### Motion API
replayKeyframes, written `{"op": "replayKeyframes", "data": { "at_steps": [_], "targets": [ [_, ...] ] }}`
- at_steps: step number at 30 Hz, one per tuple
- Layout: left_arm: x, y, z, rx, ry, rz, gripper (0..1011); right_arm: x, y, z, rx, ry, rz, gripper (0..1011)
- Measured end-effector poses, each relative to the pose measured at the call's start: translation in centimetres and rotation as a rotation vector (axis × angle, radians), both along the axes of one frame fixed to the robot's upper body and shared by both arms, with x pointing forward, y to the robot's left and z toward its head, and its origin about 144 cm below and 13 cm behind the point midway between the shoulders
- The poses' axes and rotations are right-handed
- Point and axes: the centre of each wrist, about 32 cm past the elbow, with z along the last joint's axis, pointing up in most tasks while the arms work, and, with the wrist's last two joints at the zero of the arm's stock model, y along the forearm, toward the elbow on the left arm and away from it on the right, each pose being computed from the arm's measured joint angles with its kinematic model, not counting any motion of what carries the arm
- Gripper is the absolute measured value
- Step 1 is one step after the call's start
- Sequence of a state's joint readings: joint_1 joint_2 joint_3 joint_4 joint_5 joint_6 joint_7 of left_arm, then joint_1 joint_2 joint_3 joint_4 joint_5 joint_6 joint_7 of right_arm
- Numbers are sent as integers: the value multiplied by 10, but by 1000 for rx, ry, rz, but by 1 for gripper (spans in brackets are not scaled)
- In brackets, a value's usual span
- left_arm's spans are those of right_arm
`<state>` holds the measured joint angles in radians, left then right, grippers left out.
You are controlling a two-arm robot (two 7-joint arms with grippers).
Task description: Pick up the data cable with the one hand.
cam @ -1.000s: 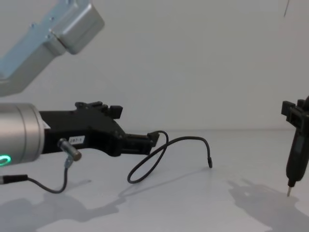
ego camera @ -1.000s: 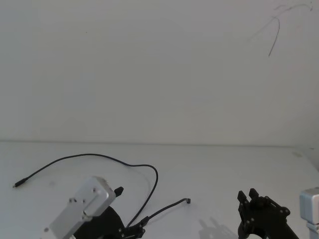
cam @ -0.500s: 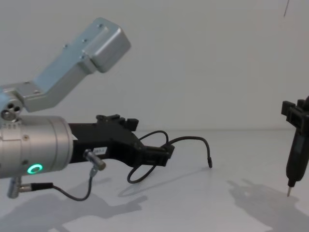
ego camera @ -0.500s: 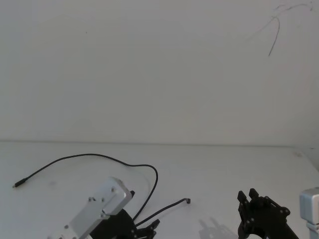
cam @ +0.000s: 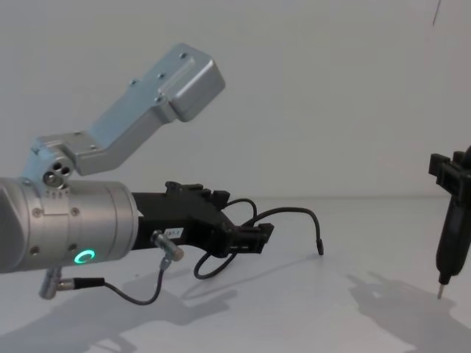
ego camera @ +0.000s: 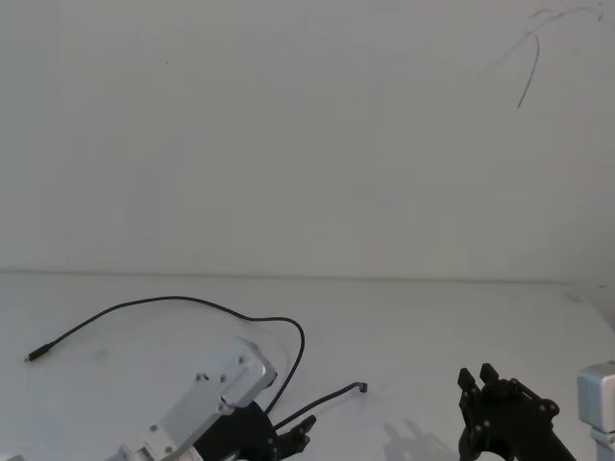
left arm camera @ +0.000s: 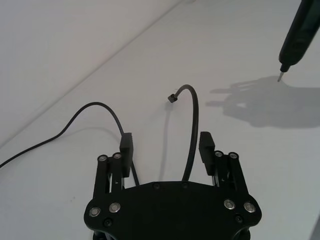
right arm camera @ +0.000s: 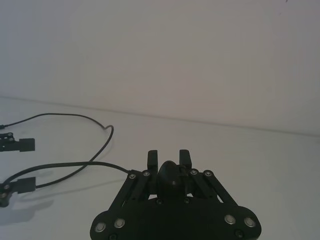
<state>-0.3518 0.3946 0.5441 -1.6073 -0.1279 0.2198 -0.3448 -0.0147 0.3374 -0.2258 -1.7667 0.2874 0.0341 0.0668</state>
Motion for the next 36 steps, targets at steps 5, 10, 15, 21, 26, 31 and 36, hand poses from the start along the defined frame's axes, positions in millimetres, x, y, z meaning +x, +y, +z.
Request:
{"op": "replayKeyframes", "data": {
  "at_steps": [5,10,15,21,26,31,36],
  "targets": [
    [3,-3,0,4,1,9,700,0,0,0,0,0,0,251],
    [5,-5,-1,6,2,15,515,0,0,0,0,0,0,251],
    [6,-7,-1,8,2,18,376,0,0,0,0,0,0,251],
    [7,-8,-1,9,2,21,180,0,0,0,0,0,0,251],
    [8,-8,-1,9,3,22,55,0,0,0,0,0,0,251],
    [8,-8,-1,7,1,22,35,0,0,0,0,0,0,251],
    [8,-3,3,-23,-5,10,35,0,0,0,0,0,0,251]
  ]
}}
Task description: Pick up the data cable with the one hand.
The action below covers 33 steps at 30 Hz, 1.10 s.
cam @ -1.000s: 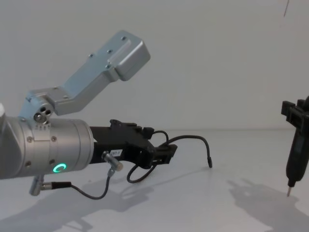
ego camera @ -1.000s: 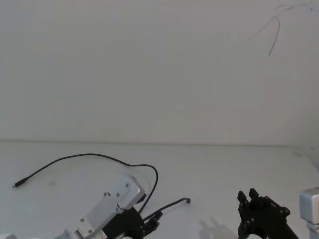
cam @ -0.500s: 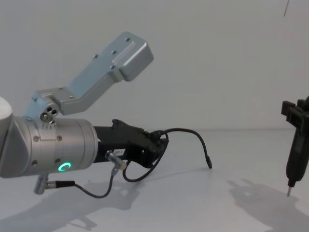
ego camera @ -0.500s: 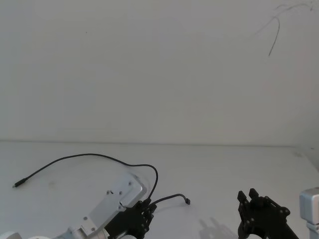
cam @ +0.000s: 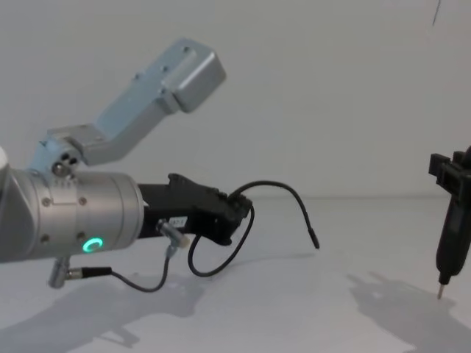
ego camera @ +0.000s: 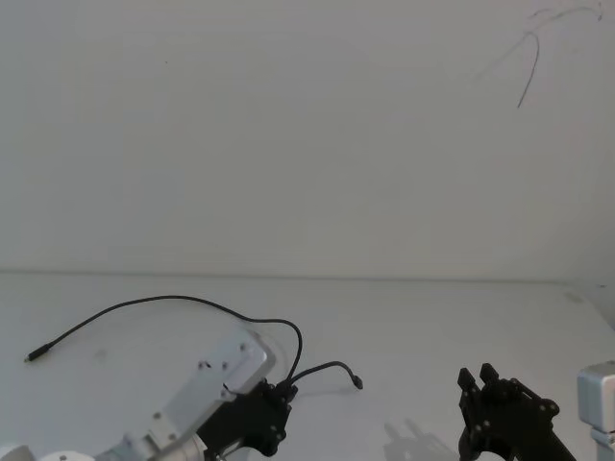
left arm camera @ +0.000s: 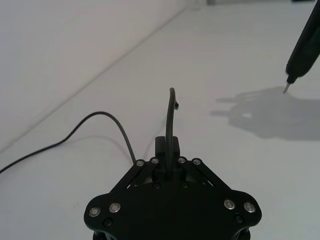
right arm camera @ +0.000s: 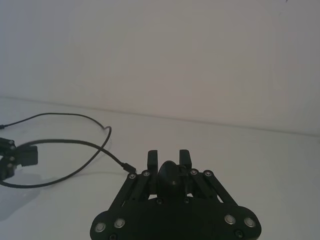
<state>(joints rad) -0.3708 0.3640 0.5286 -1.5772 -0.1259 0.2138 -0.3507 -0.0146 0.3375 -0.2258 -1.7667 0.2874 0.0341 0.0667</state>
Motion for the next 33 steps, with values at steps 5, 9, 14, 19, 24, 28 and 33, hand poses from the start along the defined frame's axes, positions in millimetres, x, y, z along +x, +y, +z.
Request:
{"op": "replayKeyframes", "data": {
  "at_steps": [5,9,14,19,24,28,33],
  "targets": [
    [0,9,5,-44,3,-22,35,0,0,0,0,0,0,251],
    [1,22,11,-98,15,-48,35,0,0,0,0,0,0,251],
    [0,42,17,-159,40,-66,35,0,0,0,0,0,0,251],
    [-3,69,21,-225,89,-79,35,0,0,0,0,0,0,251],
    [-8,87,21,-262,132,-84,35,0,0,0,0,0,0,251],
    [-14,100,21,-281,160,-89,35,0,0,0,7,0,4,251],
    [-15,100,20,-284,165,-95,35,1,0,1,30,1,17,251]
  ]
}}
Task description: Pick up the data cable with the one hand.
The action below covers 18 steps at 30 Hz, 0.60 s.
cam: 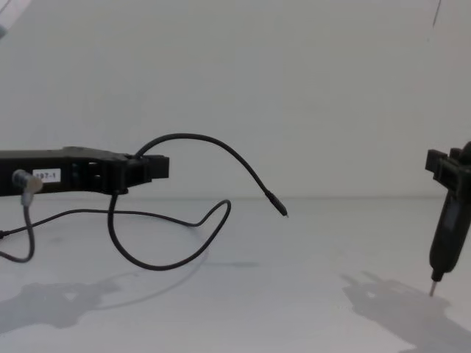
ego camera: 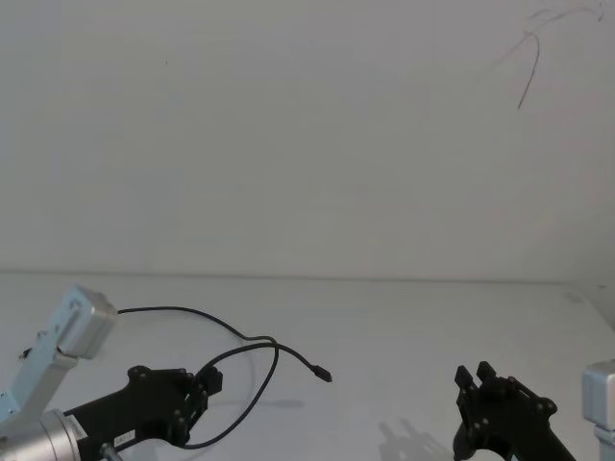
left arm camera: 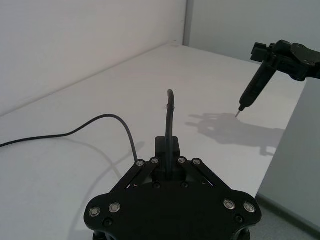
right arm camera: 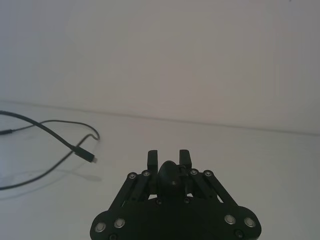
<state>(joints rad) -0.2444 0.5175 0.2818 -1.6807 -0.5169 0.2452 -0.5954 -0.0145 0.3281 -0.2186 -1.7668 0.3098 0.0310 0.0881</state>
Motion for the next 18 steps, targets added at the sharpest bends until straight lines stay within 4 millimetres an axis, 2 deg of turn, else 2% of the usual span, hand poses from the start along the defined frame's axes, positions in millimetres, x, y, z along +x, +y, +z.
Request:
{"op": "replayKeyframes", "data": {
  "at_steps": [18],
  "targets": [
    [7,-24,-5,23,-18,-95,35,0,1,7,102,5,55,251]
  ]
}}
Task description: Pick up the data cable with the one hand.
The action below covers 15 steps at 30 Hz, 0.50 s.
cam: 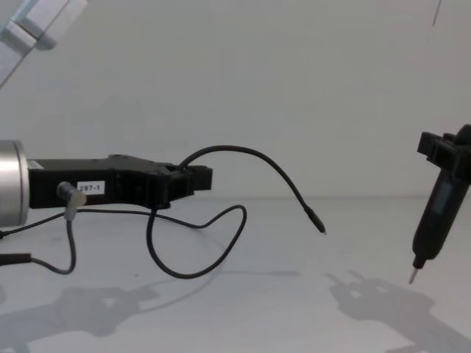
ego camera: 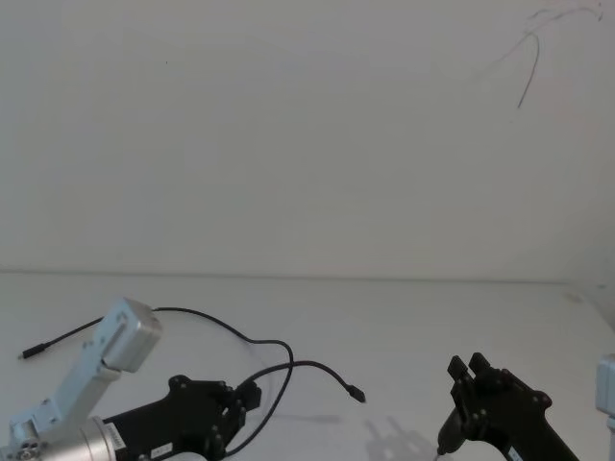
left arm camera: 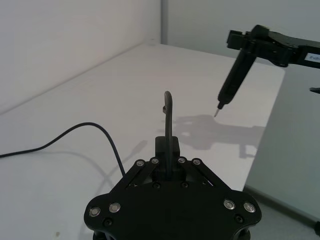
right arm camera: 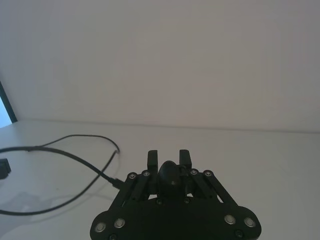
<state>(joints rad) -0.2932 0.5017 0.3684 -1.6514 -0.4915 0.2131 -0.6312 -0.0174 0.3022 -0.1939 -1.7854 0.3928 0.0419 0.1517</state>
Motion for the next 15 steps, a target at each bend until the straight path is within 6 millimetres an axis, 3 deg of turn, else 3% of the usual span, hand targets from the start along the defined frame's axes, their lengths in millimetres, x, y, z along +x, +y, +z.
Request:
{"op": "replayKeyframes", "data": {
  "at_steps": [15],
  "targets": [
    [0,-8,-2,0,-4,-56,35,12,2,-3,8,-12,15,251]
  ]
}}
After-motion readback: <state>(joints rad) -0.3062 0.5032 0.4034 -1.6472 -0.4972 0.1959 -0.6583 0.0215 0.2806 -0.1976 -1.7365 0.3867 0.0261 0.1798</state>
